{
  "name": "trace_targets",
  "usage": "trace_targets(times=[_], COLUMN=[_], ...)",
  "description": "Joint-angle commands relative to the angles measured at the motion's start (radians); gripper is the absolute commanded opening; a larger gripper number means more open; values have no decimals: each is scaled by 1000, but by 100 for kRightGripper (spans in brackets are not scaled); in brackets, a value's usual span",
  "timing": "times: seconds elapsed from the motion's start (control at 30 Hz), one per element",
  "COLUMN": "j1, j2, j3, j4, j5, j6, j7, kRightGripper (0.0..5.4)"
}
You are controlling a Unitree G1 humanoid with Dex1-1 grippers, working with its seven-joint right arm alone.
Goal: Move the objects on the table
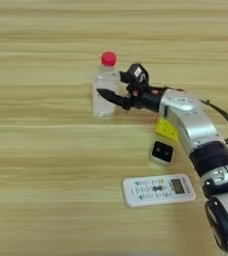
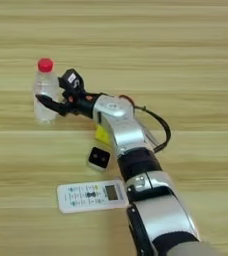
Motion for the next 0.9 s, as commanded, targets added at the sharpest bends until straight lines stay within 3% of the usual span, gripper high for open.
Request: trace_targets(times=[0.03, 0.27, 0.67, 0.9], j1=[-173, -226, -241, -243], j2=[0, -2, 5, 7], j3=[-45, -64, -86, -92], j4=[112, 256, 316, 321], j5=[-24, -46, -34, -32], j6=[-95, -188, -201, -194], j7=[-119, -172, -147, -140], kRightGripper=[312, 310, 310, 411])
